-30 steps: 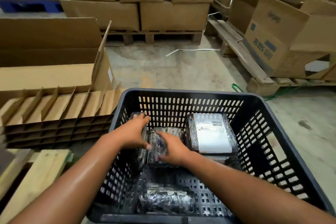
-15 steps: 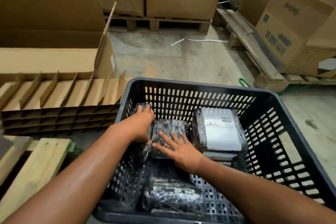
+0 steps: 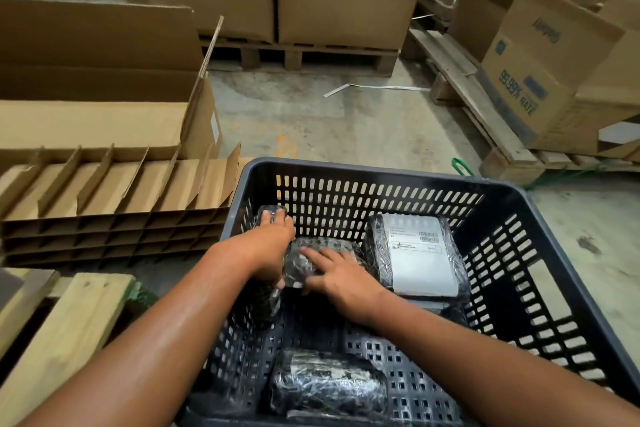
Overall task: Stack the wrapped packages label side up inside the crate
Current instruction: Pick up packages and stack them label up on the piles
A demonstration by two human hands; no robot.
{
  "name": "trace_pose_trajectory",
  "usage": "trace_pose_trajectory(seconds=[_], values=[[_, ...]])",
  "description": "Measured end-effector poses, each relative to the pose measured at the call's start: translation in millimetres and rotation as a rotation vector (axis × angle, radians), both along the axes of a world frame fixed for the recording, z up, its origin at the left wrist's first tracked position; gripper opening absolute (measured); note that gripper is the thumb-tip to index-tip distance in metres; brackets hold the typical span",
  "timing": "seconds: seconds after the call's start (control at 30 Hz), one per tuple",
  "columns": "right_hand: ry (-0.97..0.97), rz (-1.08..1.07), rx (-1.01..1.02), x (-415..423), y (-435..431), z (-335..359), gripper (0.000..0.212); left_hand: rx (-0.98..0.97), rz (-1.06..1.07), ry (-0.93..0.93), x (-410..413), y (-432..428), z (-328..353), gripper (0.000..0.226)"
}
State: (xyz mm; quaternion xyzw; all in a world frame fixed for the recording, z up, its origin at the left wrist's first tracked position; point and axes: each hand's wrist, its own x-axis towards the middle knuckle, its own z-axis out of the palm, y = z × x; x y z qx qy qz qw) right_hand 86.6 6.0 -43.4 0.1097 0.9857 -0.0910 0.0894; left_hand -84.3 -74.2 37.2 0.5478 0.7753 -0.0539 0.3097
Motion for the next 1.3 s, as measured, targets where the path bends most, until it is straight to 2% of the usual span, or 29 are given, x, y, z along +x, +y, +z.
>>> trace_pose_trajectory(seconds=[0.1, 0.17, 0.23, 0.3, 0.47, 0.57, 0.7, 0.87, 0.93, 1.0, 1.07, 1.13, 1.17, 1.3], values=[[0.273, -0.216, -0.235, 3, 18, 17, 0.06, 0.003, 0.044, -0.08, 0, 0, 5, 0.141], [0.373, -0.402, -0.406, 3, 24, 24, 0.076, 0.013, 0.075, -0.128, -1, 0, 9, 0.149], [0.421, -0.492, -0.514, 4, 31, 29, 0.084, 0.04, 0.099, -0.166, -2, 2, 10, 0.15], [0.441, -0.505, -0.557, 10, 43, 35, 0.082, 0.06, 0.077, -0.164, -3, 1, 8, 0.146], [0.517, -0.527, -0.808, 23, 70, 57, 0.07, 0.154, 0.049, -0.201, -5, 3, 3, 0.13], [0.572, -0.596, -0.999, 33, 82, 77, 0.08, 0.269, 0.058, -0.237, -6, 8, 4, 0.119], [0.674, -0.608, -1.217, 52, 90, 96, 0.082, 0.384, 0.163, -0.458, 0, 11, 5, 0.106], [0.997, -0.614, -1.531, 66, 85, 107, 0.095, 0.656, 0.295, -0.769, 22, 9, 16, 0.102], [1.065, -0.627, -1.572, 64, 80, 107, 0.101, 0.707, 0.345, -1.018, 29, 8, 19, 0.101], [1.044, -0.629, -1.565, 63, 76, 108, 0.098, 0.732, 0.377, -1.13, 28, 8, 20, 0.097], [0.97, -0.639, -1.522, 67, 76, 111, 0.085, 0.725, 0.331, -1.073, 17, 8, 27, 0.095], [0.895, -0.626, -1.457, 73, 80, 115, 0.061, 0.629, 0.253, -1.059, 1, 6, 39, 0.094], [0.85, -0.602, -1.408, 76, 83, 116, 0.056, 0.568, 0.201, -1.067, -7, 5, 45, 0.093], [0.567, -0.47, -1.172, 78, 82, 122, 0.072, 0.361, 0.029, -1.08, -26, 3, 62, 0.082]])
